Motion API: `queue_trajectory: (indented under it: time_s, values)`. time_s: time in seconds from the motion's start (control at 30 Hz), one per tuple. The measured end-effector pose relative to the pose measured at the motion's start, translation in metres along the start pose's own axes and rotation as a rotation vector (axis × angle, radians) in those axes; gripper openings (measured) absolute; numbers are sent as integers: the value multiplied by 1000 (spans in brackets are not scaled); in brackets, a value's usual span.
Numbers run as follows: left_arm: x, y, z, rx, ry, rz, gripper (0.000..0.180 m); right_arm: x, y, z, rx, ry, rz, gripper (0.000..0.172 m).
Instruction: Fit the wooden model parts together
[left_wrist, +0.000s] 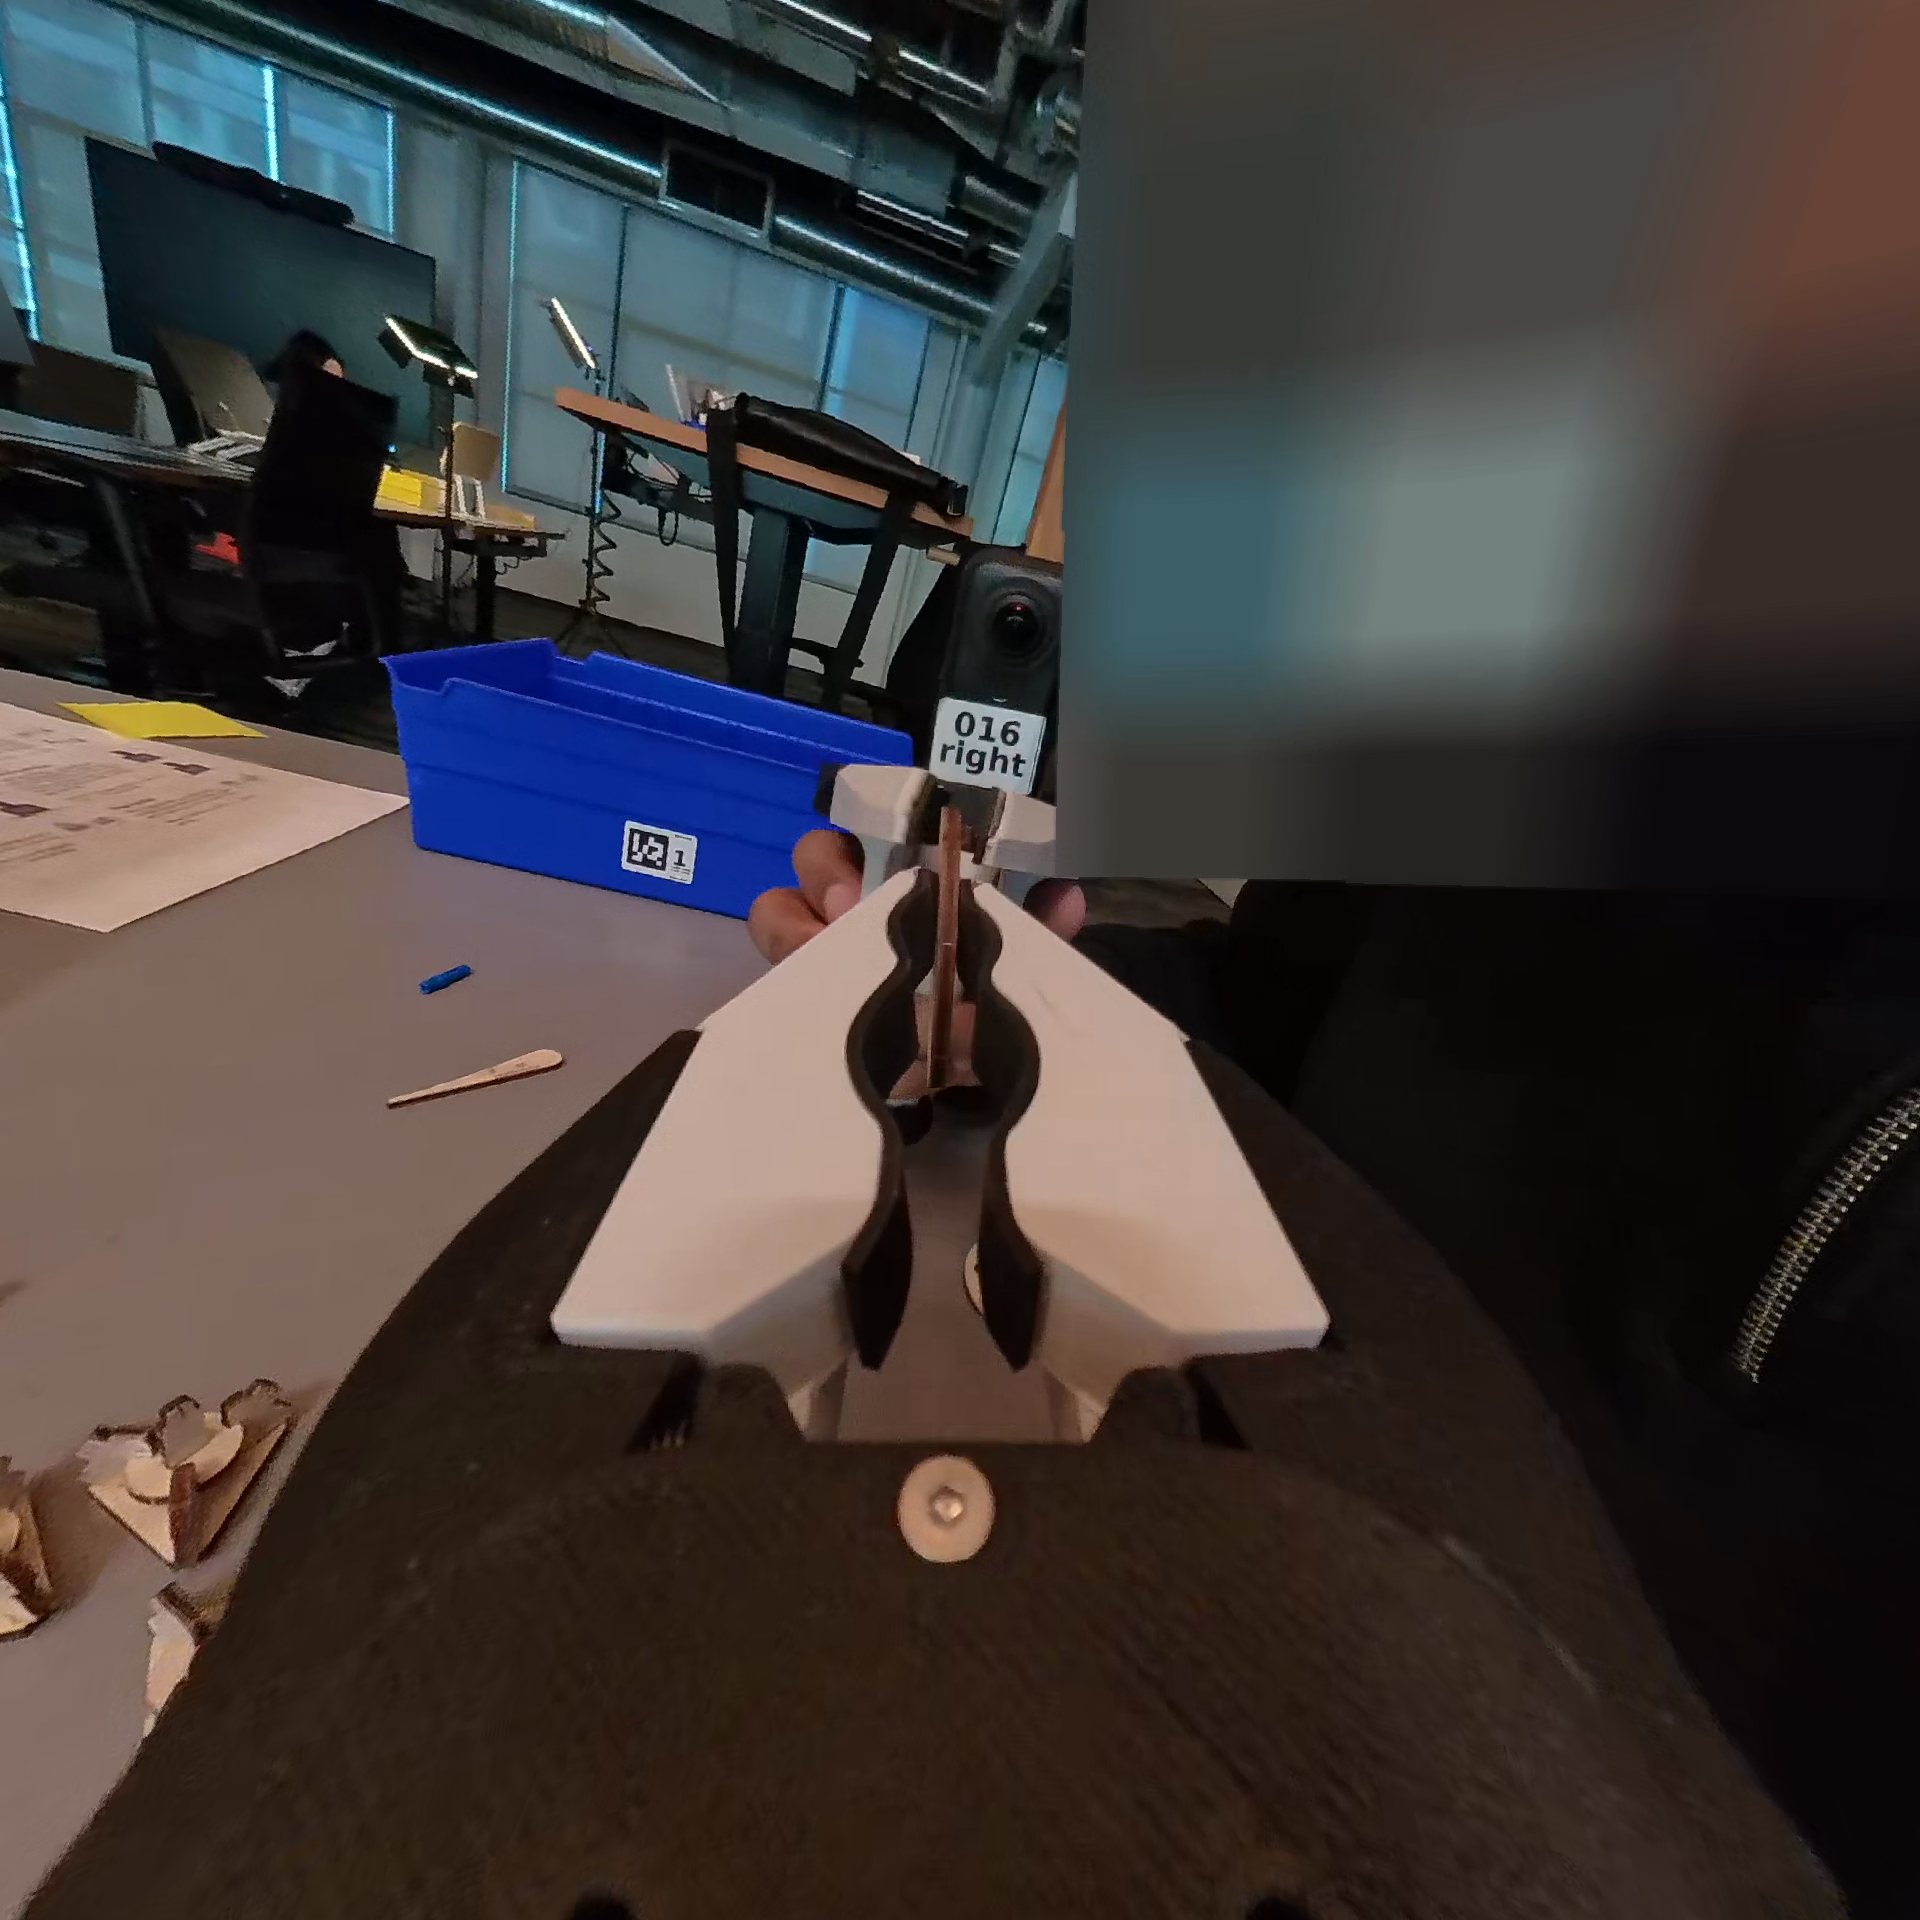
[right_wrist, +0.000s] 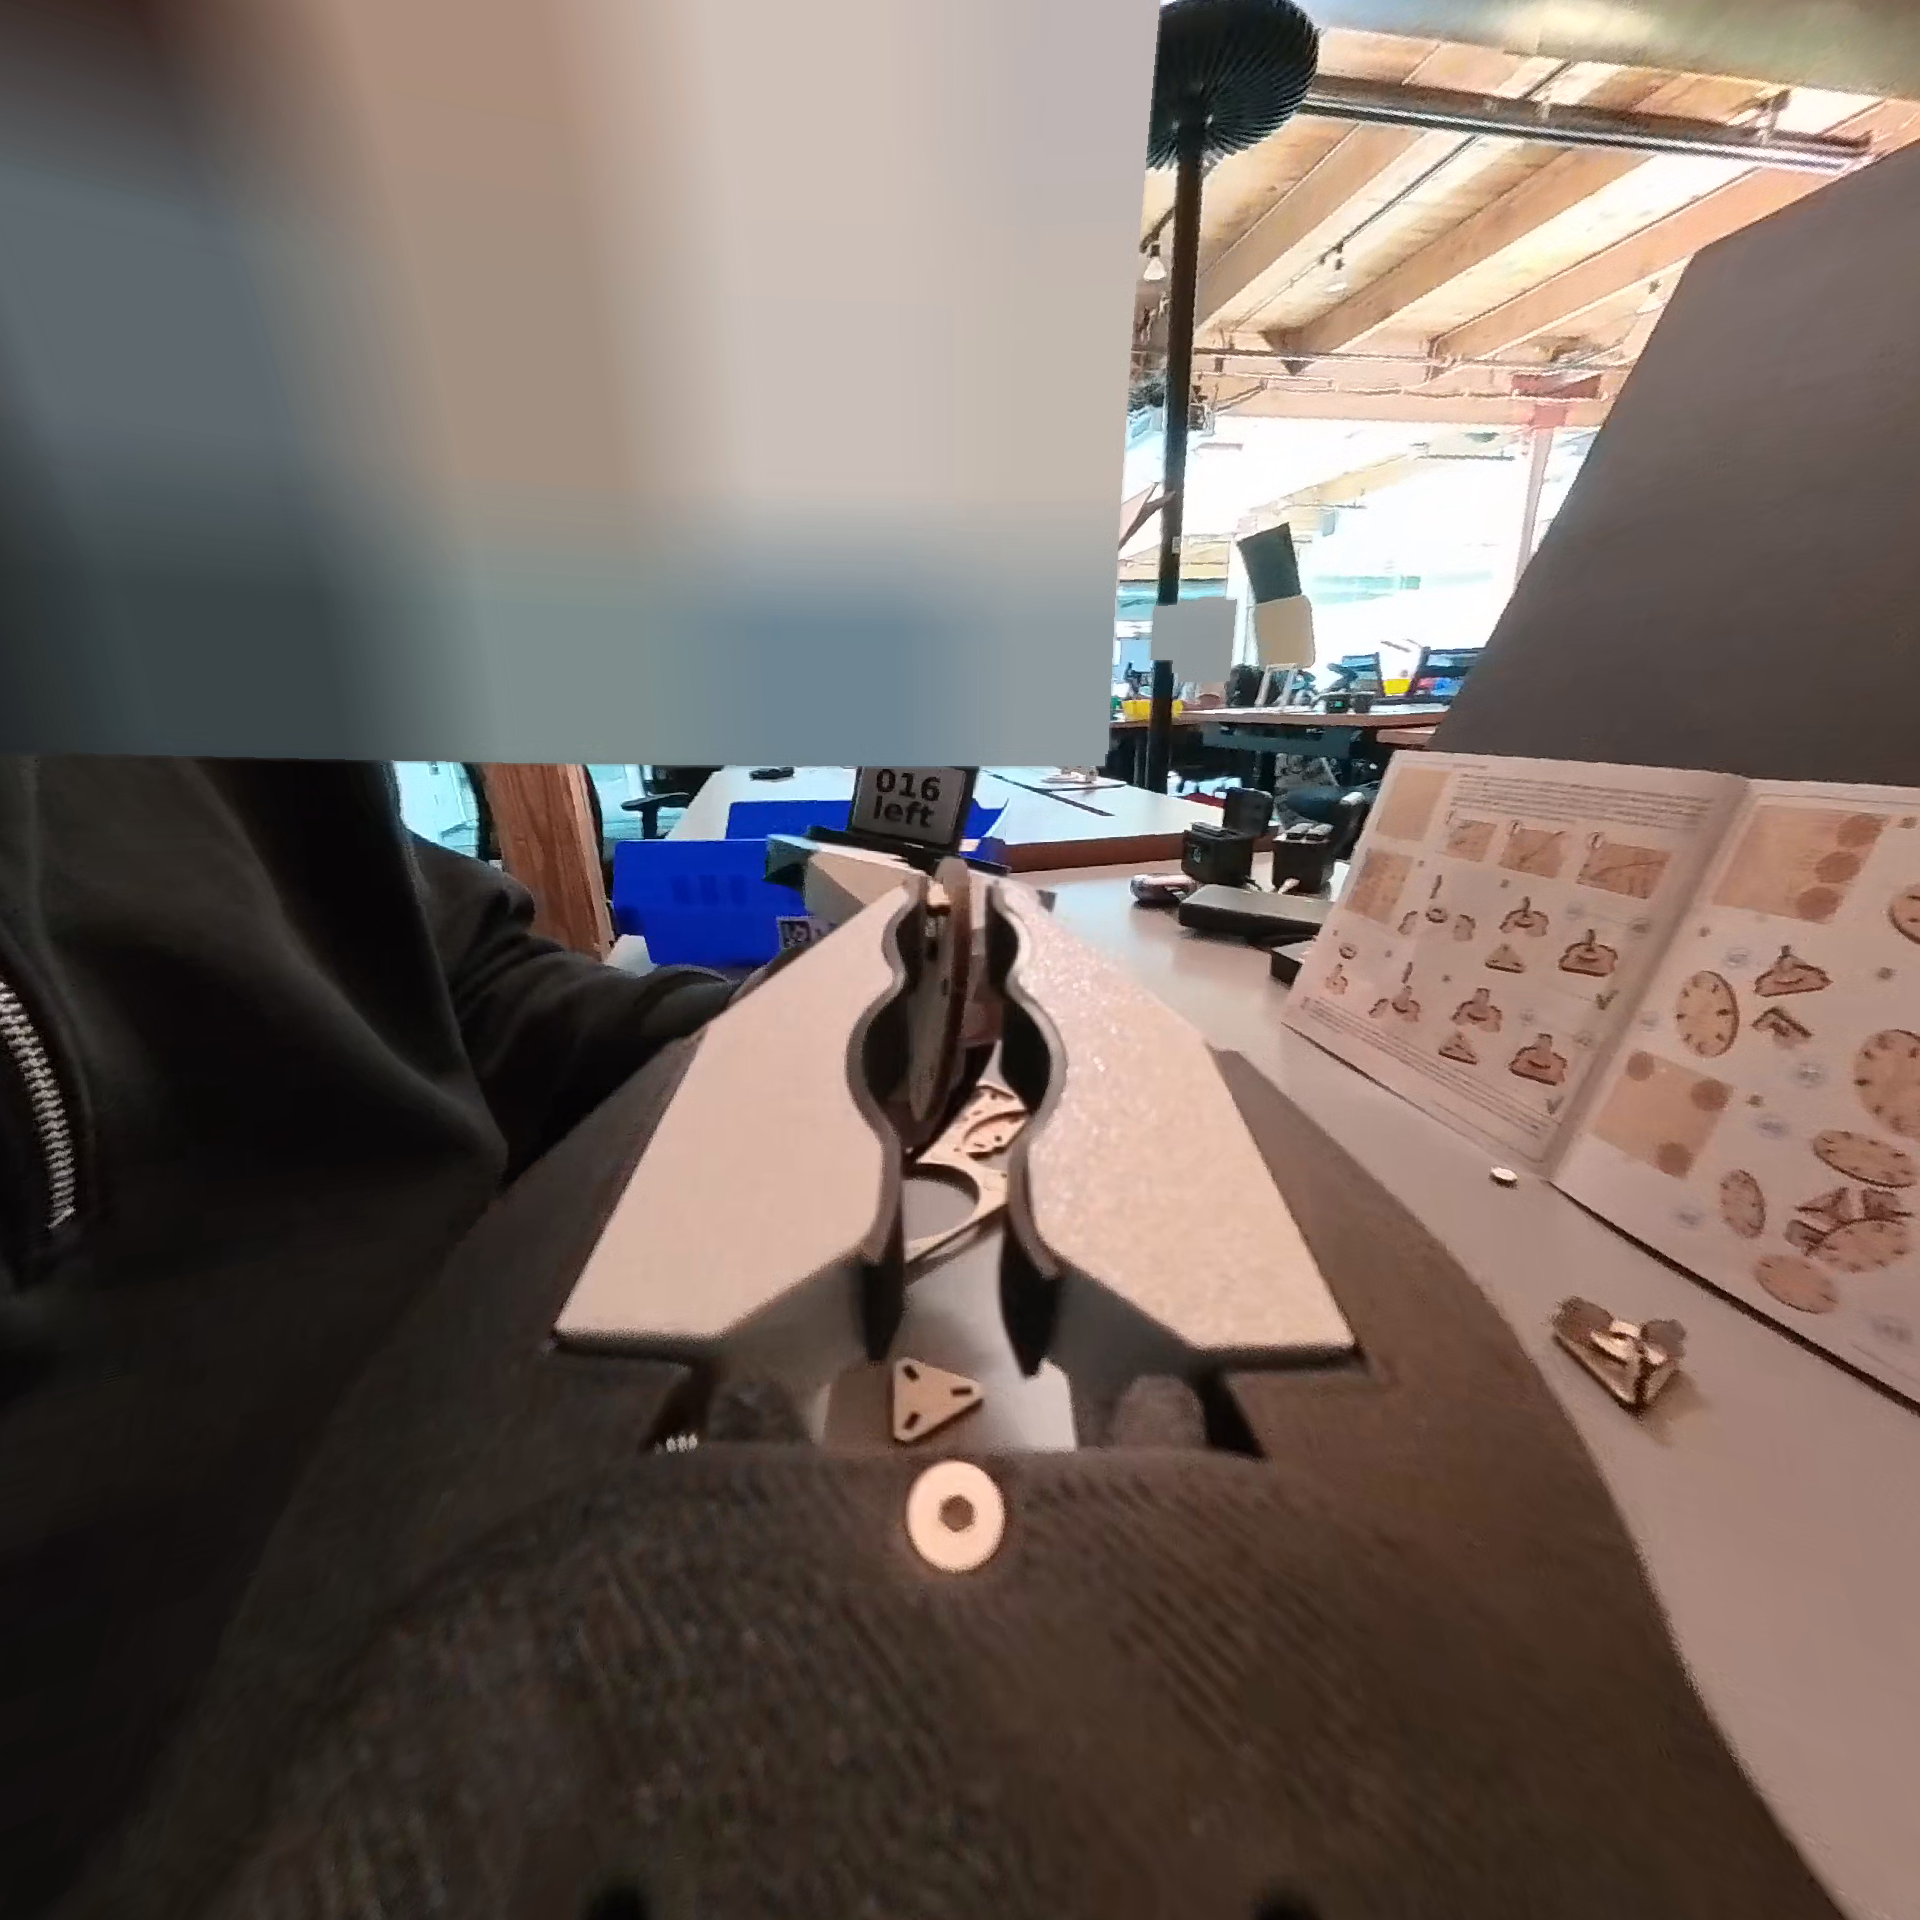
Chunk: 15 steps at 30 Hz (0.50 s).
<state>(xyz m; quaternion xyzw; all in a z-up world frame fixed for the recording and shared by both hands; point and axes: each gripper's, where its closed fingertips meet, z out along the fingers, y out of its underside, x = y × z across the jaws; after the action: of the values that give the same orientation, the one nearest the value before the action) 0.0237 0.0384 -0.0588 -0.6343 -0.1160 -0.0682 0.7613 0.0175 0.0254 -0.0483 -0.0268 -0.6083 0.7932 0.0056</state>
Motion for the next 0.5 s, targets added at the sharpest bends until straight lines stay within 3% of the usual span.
queue_trajectory:
  time_s: [0.5]
  values:
    - [9, -6, -1, 44, 113, -93, 1, -12, -5, 3, -50, -60, -42, 4]
